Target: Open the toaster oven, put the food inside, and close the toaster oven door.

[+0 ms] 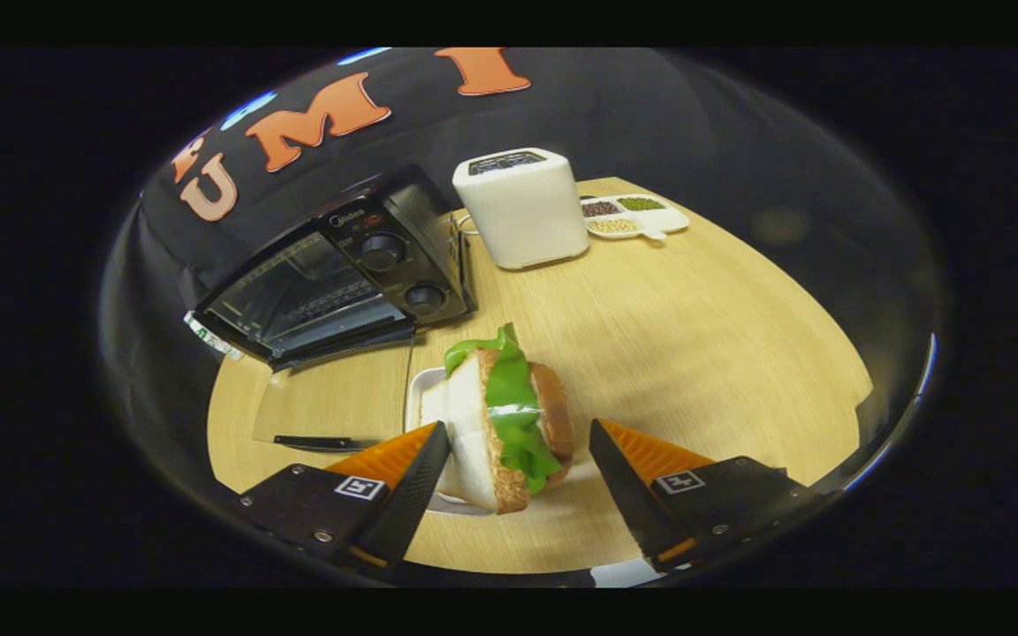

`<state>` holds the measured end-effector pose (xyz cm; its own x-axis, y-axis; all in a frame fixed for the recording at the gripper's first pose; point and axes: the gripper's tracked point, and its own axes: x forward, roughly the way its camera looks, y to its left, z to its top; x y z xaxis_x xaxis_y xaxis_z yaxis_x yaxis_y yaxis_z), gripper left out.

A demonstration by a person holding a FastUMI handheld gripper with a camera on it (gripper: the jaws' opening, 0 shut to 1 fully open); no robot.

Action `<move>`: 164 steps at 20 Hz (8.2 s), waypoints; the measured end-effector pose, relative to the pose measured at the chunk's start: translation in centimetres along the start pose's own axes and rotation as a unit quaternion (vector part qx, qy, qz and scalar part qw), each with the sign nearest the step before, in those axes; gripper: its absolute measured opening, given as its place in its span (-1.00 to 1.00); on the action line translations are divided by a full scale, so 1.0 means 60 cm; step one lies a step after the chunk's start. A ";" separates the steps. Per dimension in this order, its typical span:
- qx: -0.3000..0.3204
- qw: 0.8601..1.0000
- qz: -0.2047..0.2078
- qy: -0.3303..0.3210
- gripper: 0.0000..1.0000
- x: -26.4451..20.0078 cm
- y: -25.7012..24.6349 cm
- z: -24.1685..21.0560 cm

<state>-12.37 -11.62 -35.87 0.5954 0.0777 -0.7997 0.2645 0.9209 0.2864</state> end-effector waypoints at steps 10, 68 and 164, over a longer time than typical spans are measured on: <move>0.046 0.998 0.038 0.007 -0.25 -0.020 0.047 0.026; 0.305 0.930 0.175 -0.104 0.63 0.183 0.402 0.176; -0.216 0.948 0.058 -0.227 0.97 -0.137 0.379 0.282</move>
<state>1.57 2.25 -13.85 0.8928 0.1053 -0.4380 -0.0991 0.9944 0.0371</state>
